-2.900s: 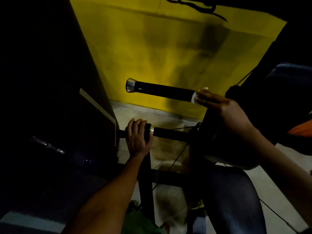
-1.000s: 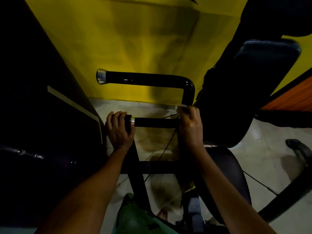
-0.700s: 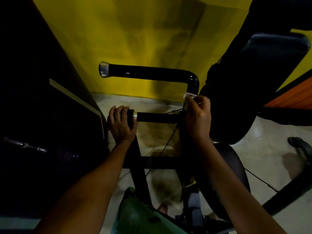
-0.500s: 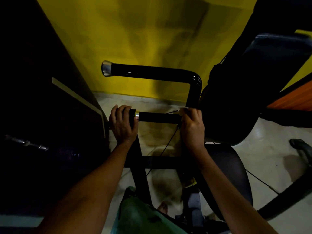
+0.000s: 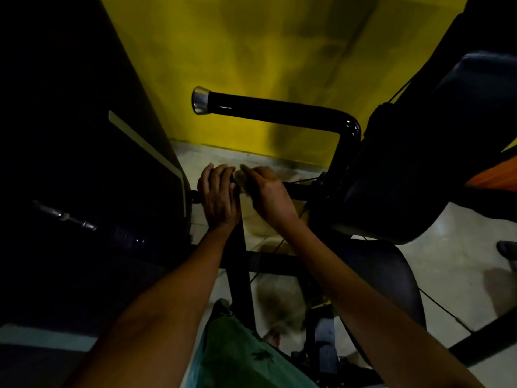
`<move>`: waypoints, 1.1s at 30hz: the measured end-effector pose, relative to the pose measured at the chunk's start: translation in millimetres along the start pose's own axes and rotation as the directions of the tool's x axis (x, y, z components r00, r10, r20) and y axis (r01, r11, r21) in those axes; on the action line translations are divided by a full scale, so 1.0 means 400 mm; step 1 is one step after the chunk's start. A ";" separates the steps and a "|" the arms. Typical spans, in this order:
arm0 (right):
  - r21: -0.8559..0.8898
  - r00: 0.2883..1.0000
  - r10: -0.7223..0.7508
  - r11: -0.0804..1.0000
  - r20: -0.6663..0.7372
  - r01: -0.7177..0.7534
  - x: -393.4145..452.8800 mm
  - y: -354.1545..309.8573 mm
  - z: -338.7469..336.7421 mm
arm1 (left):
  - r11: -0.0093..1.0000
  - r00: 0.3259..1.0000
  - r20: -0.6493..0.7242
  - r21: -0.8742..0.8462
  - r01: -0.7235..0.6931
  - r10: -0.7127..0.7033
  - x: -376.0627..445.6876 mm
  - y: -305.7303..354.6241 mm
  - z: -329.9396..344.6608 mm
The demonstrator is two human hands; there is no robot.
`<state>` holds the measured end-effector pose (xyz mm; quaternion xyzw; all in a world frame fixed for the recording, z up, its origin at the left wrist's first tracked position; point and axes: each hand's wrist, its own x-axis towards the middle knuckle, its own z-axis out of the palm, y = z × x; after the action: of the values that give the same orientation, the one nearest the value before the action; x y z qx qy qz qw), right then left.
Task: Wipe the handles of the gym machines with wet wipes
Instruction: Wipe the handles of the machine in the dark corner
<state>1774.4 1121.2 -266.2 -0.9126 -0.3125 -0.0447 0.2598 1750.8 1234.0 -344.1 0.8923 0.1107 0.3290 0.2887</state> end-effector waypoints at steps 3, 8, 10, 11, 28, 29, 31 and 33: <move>-0.097 0.987 -0.151 0.983 0.050 0.156 -0.003 0.020 0.000 | 1.000 1.000 -0.007 -0.006 0.018 -0.018 -0.003 0.000 -0.001; -0.226 0.948 -0.291 0.922 0.129 0.314 -0.058 0.099 -0.082 | 0.999 0.999 -0.020 -0.045 0.024 -0.025 0.004 0.004 -0.002; -0.239 0.961 -0.266 0.931 0.075 0.276 -0.039 0.079 -0.094 | 1.000 1.000 -0.020 -0.027 0.013 -0.014 0.003 0.000 0.000; -0.236 0.961 -0.272 0.931 0.054 0.277 -0.023 0.064 -0.086 | 1.000 1.000 -0.024 -0.018 0.005 -0.005 0.002 -0.003 0.001; -0.038 0.924 -0.332 0.938 0.188 0.345 0.006 0.058 -0.050 | 1.000 0.999 -0.033 -0.027 0.013 -0.013 -0.003 -0.005 0.006; -0.035 0.919 -0.340 0.935 0.199 0.354 0.003 0.057 -0.041 | 0.999 0.999 -0.027 -0.032 0.015 -0.016 -0.003 -0.005 0.005; -0.054 0.927 -0.297 0.947 0.230 0.317 -0.009 0.082 -0.049 | 0.999 1.000 -0.019 -0.039 0.020 -0.021 -0.001 -0.004 0.002; -0.086 0.922 -0.275 0.947 0.272 0.308 -0.033 0.128 -0.074 | 1.000 1.000 -0.020 -0.025 0.011 -0.011 0.000 -0.003 0.000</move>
<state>1796.6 1064.9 -266.8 -0.8684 -0.4726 0.0157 0.1492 1750.8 1234.9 -344.7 0.8846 0.1145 0.3377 0.3005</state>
